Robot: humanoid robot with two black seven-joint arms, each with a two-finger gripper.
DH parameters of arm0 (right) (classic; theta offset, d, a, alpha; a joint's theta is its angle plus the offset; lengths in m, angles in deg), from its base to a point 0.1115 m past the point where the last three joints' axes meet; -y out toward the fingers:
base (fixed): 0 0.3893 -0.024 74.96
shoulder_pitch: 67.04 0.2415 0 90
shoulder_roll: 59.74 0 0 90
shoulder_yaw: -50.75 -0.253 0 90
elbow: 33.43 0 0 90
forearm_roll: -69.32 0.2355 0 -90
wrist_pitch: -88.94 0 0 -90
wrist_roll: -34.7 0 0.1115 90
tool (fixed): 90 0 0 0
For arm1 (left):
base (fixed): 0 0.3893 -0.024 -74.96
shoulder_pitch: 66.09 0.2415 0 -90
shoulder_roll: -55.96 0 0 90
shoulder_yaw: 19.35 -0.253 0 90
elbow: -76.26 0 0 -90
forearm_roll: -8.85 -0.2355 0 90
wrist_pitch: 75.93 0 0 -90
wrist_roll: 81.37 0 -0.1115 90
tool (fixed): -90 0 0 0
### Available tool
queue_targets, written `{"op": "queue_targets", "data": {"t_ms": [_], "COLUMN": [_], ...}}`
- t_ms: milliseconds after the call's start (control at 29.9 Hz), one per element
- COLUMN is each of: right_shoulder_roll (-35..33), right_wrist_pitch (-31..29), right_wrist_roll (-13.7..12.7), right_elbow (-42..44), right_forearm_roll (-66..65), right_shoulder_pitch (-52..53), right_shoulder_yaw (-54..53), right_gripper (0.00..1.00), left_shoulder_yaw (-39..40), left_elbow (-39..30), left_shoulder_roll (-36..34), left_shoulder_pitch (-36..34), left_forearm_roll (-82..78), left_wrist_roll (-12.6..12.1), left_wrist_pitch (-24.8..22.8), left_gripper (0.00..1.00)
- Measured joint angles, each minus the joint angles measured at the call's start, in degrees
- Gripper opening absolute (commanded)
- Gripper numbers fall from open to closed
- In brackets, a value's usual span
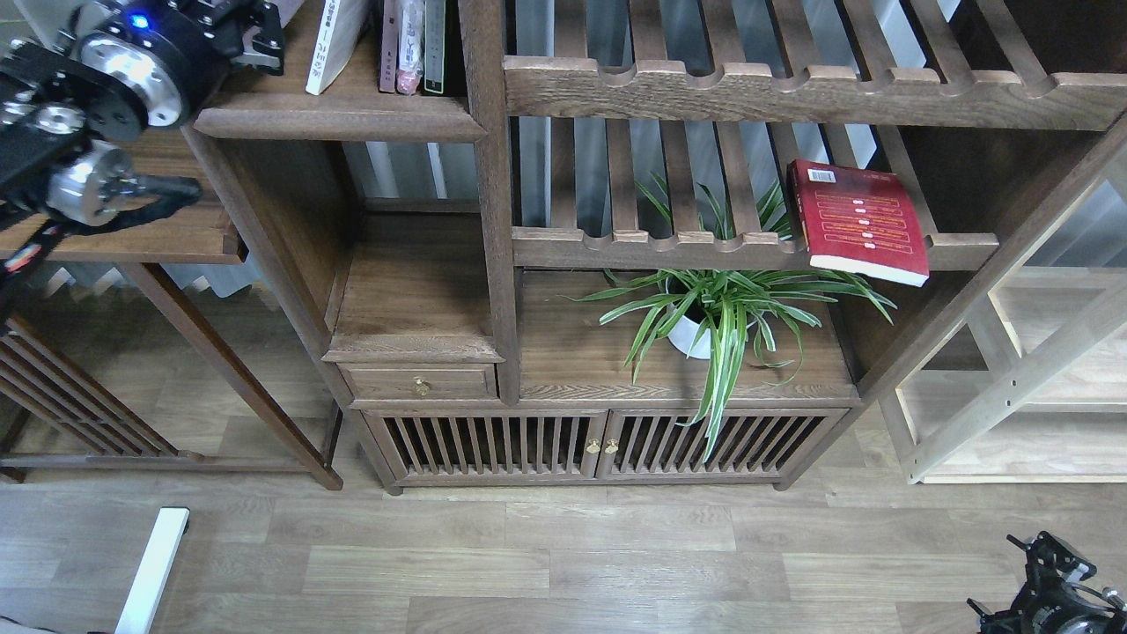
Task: Organize books on shelf
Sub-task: 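Push the white book into the upper shelf slot with the left gripper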
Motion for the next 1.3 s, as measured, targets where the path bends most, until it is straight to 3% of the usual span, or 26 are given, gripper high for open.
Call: {"op": "queue_targets", "data": {"t_ms": [903,1304], "right_shoulder_roll": [0.2,0.1], "right_wrist_pitch": [0.0,0.0], "right_wrist_roll": [0.0,0.0], "right_elbow": [0.0,0.0], "right_forearm_roll": [0.0,0.1], "right_shoulder_pitch": [-1.5,-1.9], "right_shoulder_yaw": [-0.3,-0.3], "right_gripper": [1.0,1.0], "left_shoulder_yaw": [-1.2,-3.7], "left_elbow": [16.6,17.7], "left_shoulder_roll": [14.3,15.3], "left_shoulder_pitch": [-3.8,-3.8], "left_forearm_roll": [-1.2,-1.1], "left_wrist_roll": [0.0,-0.2], "left_wrist_pitch": [7.0,9.8], "left_gripper": [0.0,0.0]}}
